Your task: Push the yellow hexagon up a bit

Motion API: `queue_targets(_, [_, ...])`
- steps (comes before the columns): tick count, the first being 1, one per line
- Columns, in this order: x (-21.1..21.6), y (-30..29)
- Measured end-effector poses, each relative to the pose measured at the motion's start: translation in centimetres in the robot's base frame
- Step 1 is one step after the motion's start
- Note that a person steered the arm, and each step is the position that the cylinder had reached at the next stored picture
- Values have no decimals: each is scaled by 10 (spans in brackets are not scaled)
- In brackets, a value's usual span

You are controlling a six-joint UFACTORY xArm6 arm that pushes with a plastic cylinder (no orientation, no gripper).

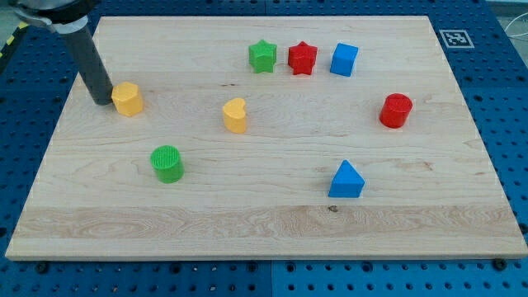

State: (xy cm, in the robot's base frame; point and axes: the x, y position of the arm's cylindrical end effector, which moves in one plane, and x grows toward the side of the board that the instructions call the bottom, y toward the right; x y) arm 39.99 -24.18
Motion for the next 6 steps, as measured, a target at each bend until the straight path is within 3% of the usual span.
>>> queue_targets(2, [49,5])
queue_targets(4, [-7,53])
queue_targets(6, [-23,57])
